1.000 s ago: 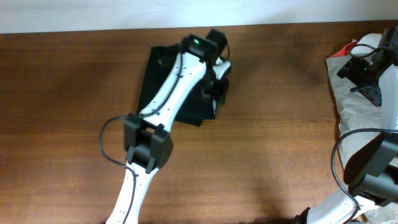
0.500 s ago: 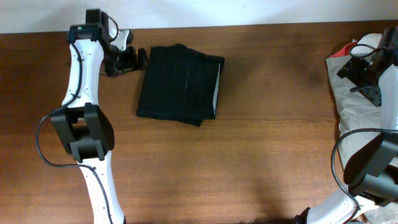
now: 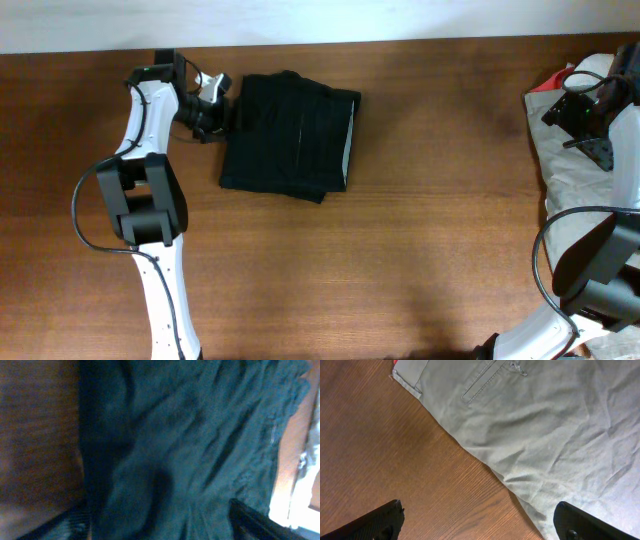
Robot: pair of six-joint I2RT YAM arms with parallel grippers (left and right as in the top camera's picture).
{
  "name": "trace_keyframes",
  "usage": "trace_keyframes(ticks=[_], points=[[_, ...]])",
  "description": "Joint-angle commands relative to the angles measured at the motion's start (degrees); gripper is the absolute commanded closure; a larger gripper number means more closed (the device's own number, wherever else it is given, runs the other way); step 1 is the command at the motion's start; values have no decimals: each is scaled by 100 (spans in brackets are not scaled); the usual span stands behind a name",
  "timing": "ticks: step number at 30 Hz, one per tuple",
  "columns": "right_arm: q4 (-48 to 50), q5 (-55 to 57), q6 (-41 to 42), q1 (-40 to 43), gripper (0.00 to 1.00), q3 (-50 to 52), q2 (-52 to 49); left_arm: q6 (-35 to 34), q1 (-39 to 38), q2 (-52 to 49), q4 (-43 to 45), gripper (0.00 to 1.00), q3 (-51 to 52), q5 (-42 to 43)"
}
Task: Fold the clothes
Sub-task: 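Grasp the folded black pants with the left gripper and drag them to the far-left corner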
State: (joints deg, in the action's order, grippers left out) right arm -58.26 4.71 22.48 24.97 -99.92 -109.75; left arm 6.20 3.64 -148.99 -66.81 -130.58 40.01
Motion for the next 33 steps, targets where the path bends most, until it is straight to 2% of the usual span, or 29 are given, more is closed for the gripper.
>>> trace_keyframes(ticks=[1, 2, 3, 5, 7, 9, 11, 12, 15, 17, 19, 21, 24, 26, 27, 29, 31, 32, 33], points=[[2, 48, 26, -20, 1, -70, 70, 79, -236, -487, 229, 46, 133, -192], [2, 48, 26, -20, 1, -70, 70, 79, -282, -487, 326, 69, 133, -236], [2, 48, 26, -20, 1, -70, 70, 79, -313, -487, 413, 83, 133, -236], [2, 50, 26, -20, 1, -70, 70, 68, -319, -487, 525, 99, 133, -247], [2, 50, 26, -20, 1, -70, 70, -175, -229, -487, 667, 99, 133, -293], [2, 48, 26, -20, 1, -70, 70, -922, 37, -487, 892, 99, 133, -584], [2, 48, 26, -20, 1, -70, 70, -1572, 330, -487, 973, 99, 133, -1257], [2, 50, 26, -20, 1, -70, 70, -2031, 555, -487, 966, 99, 133, -1943], [2, 50, 26, -20, 1, -70, 70, -2769, 1388, -487, 909, 99, 133, -3088], [2, 48, 26, -20, 1, -70, 70, -3185, 1943, -487, 841, 99, 133, -3104], [2, 48, 26, -20, 1, -70, 70, -4006, 2555, -487, 656, 99, 133, -3099], [2, 50, 26, -20, 1, -70, 70, -4516, 3008, -487, 560, 98, 133, -3077], [2, 48, 26, -20, 1, -70, 70, -4610, 3626, -487, 409, 98, 133, -2837], [2, 50, 26, -20, 1, -70, 70, -4629, 3777, -487, 404, 95, 133, -2627], [2, 50, 26, -20, 1, -70, 70, -4859, 3812, -487, 380, 92, 133, -2498], [2, 48, 26, -20, 1, -70, 70, -5370, 3722, -487, 166, 92, 133, -2052], [2, 50, 26, -20, 1, -70, 70, -5499, 3475, -487, -44, 91, 133, -1781], [2, 48, 26, -20, 1, -70, 70, -5499, 3311, -487, -103, 87, 133, -1790], [2, 50, 26, -20, 1, -70, 70, -5501, 3095, -487, -175, 71, 133, -1784]])
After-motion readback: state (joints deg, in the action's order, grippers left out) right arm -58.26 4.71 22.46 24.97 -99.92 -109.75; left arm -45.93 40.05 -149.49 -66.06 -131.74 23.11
